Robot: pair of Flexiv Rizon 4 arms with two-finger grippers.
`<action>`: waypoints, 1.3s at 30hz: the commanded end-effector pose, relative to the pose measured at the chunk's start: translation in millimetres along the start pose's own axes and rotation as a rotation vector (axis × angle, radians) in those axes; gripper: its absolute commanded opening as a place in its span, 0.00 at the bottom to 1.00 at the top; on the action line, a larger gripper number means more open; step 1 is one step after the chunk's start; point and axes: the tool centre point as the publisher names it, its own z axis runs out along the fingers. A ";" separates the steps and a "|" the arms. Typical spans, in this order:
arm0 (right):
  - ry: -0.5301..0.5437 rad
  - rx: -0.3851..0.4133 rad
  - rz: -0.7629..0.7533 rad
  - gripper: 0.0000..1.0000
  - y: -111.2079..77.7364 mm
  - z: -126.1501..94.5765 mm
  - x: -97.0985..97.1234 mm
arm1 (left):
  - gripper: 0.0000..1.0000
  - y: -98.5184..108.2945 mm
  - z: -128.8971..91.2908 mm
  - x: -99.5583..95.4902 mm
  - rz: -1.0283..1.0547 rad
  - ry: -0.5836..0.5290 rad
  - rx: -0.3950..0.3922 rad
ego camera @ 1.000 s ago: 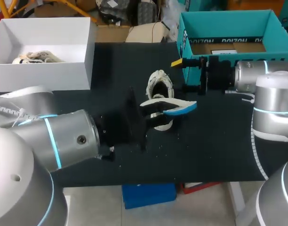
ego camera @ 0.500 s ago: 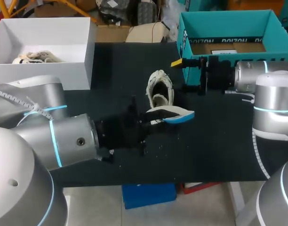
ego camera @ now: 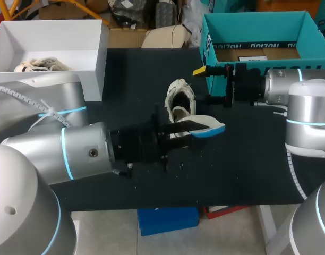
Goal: Take the shoe out of the shoebox, open the shoe tongue, remove and reinsert the insole, then place the shoe into the shoebox
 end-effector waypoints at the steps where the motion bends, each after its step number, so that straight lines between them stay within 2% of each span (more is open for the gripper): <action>1: 0.000 -0.004 0.000 1.00 -0.6 1.5 -0.6 | 0.00 -14.8 -1.5 -6.2 -0.017 0.000 -0.107; 10: 0.000 -0.004 0.000 1.00 -0.6 1.5 -0.6 | 0.00 -12.2 -10.7 -6.9 -0.130 -0.105 -0.255; 20: 0.000 -0.004 0.000 1.00 -0.6 1.5 -0.6 | 0.00 1.1 -16.1 -2.3 -0.258 -0.152 -0.276; 27: 0.000 -0.004 0.000 1.00 -0.6 1.5 -0.6 | 0.00 17.4 -21.5 4.0 -0.345 -0.132 -0.307; 34: 0.000 -0.004 0.000 1.00 -0.6 1.5 -0.6 | 0.00 36.4 -25.0 10.7 -0.370 -0.025 -0.338; 39: 0.000 -0.004 0.000 1.00 -0.6 1.5 -0.6 | 0.00 39.8 -27.8 11.1 -0.359 -0.029 -0.331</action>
